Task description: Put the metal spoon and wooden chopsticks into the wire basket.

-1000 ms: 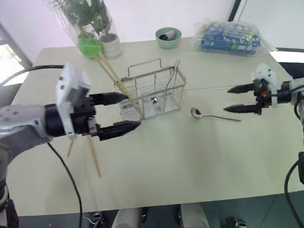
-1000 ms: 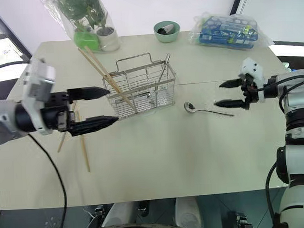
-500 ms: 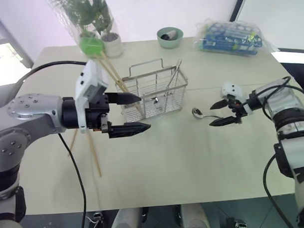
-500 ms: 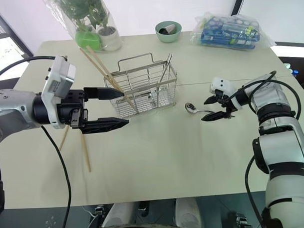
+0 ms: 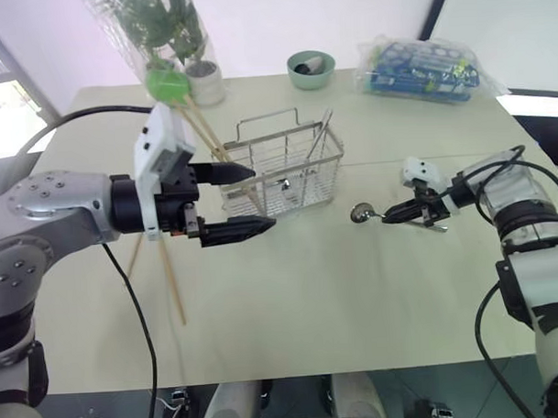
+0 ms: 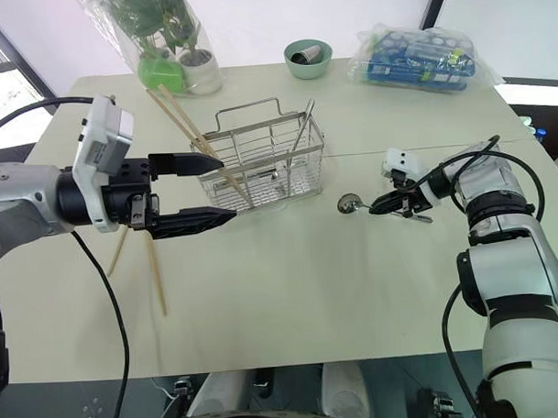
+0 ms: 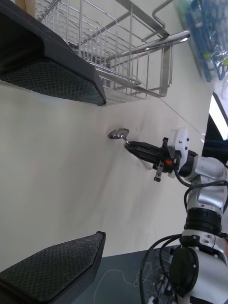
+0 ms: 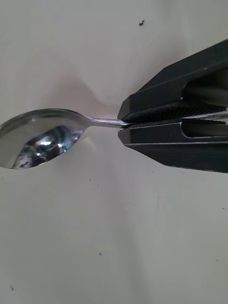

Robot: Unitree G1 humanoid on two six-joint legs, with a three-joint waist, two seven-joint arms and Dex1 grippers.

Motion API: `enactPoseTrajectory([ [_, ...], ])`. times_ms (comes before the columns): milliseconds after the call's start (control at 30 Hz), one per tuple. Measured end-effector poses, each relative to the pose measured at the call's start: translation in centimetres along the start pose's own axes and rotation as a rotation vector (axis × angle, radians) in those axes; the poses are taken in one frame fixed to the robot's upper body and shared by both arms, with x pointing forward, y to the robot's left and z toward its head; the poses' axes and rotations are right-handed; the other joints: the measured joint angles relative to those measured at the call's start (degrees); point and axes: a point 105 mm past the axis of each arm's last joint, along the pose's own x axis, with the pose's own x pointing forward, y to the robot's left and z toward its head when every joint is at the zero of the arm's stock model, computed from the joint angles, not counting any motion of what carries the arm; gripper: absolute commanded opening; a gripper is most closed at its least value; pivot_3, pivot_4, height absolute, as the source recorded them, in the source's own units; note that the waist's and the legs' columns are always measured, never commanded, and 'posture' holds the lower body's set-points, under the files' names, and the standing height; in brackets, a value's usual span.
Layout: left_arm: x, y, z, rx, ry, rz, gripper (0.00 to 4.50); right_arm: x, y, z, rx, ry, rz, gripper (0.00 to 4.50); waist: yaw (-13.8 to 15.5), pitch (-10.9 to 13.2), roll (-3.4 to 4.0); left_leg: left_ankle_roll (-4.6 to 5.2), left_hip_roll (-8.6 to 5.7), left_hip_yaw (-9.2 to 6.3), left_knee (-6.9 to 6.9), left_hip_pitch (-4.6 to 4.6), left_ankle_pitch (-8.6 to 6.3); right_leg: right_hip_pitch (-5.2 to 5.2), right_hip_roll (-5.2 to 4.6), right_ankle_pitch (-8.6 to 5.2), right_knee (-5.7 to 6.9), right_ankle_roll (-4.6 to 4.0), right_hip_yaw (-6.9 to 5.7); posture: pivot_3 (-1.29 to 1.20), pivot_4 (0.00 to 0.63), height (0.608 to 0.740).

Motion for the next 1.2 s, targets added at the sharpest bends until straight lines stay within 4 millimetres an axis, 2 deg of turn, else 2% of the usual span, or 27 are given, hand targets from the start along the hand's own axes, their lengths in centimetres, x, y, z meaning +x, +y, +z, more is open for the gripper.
enactPoseTrajectory([
  [200,-0.2,1.2,0.5,0.011,-0.025,0.037,4.5,0.1,1.4,0.2,-0.061,-0.109,0.051,0.05,0.0,0.0,0.01,0.01,0.0,0.0,-0.01,-0.02,0.01,-0.03,-0.03,0.03,0.05,0.05,0.01,0.0,0.15,0.684],
  [267,-0.3,1.6,0.7,0.014,-0.032,0.049,4.5,-0.4,2.6,0.5,-0.082,-0.152,0.079,0.05,0.3,0.0,0.02,0.02,0.0,-0.02,0.0,-0.06,0.01,-0.09,-0.06,0.03,0.09,0.06,0.01,0.0,0.15,0.684],
  [333,-0.4,2.1,1.1,0.028,-0.045,0.065,4.5,-1.3,4.7,1.7,-0.105,-0.214,0.134,0.05,0.3,0.0,0.04,0.03,0.0,-0.04,0.02,-0.17,0.0,-0.15,-0.08,0.01,0.08,0.03,0.01,0.0,0.15,0.684],
  [400,-0.5,2.5,1.2,0.034,-0.049,0.079,4.5,-2.0,6.5,3.8,-0.124,-0.29,0.195,0.05,0.1,0.0,0.04,0.03,0.02,-0.03,0.03,-0.18,-0.01,-0.16,-0.09,-0.07,0.08,-0.12,0.02,0.0,0.15,0.684],
  [467,-0.6,2.8,1.4,0.043,-0.058,0.085,4.5,-3.0,8.3,7.1,-0.147,-0.415,0.25,0.05,-0.3,0.0,0.04,0.03,0.04,-0.03,0.04,-0.16,-0.01,-0.17,-0.07,-0.08,0.07,-0.15,0.05,0.0,0.15,0.684],
  [633,-0.7,3.3,2.0,0.073,-0.078,0.094,4.5,-6.9,9.3,16.7,-0.162,-0.811,0.206,0.05,0.2,0.0,0.04,0.03,0.06,-0.04,-0.02,-0.17,-0.01,-0.18,-0.06,-0.07,-0.01,-0.18,0.05,0.0,0.15,0.684],
  [733,-0.6,3.6,1.9,0.069,-0.079,0.096,4.5,-7.9,8.4,20.6,-0.125,-0.967,0.121,0.05,0.5,0.0,-0.04,0.05,0.0,-0.09,-0.02,-0.19,-0.02,-0.17,-0.06,-0.06,-0.11,-0.17,0.02,0.0,0.15,0.684],
  [833,-0.3,3.6,1.7,0.064,-0.074,0.088,4.5,-7.3,6.9,22.3,-0.05,-1.031,0.03,0.05,0.6,0.1,-0.11,0.07,-0.06,-0.1,0.02,-0.2,-0.03,-0.19,-0.08,-0.04,-0.14,-0.15,0.01,0.0,0.15,0.684],
  [1000,-0.1,3.7,2.1,0.077,-0.087,0.09,4.5,-4.8,3.9,23.1,0.037,-1.065,-0.145,0.05,0.3,0.1,-0.11,0.14,-0.05,-0.1,-0.01,-0.21,0.04,-0.23,-0.05,0.06,-0.02,0.01,0.01,0.0,0.15,0.684],
  [1200,0.0,3.9,2.1,0.078,-0.094,0.107,4.5,-2.6,1.6,24.1,0.118,-1.123,-0.276,0.05,-0.1,0.1,-0.1,0.1,-0.03,-0.1,-0.02,-0.21,0.11,-0.31,0.01,0.07,0.17,0.04,0.02,0.0,0.15,0.684],
])
